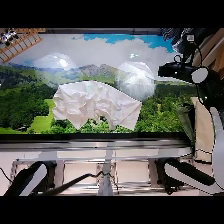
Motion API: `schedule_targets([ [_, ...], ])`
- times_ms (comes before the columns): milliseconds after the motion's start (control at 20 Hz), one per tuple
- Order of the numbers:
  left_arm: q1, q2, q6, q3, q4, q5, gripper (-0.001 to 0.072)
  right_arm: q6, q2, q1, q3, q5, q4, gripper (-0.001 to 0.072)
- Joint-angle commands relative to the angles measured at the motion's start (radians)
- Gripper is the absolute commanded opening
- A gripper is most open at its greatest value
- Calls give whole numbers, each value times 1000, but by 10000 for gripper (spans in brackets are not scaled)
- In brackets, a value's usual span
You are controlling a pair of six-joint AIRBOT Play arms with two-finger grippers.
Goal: Fold the clothes and pants, and hang the long-sleeved shirts on hangers.
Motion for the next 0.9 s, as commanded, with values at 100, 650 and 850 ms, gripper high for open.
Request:
schedule_targets([
  [100,1,1,0,1,0,0,6,0,0,1,0,0,0,22],
  [650,1,-18,0,1,-159,96,28,3,0,2,0,-21,69,22],
  [850,-8,-79,13,1,-375,84,696,5,-1,2,0,57,200,57],
])
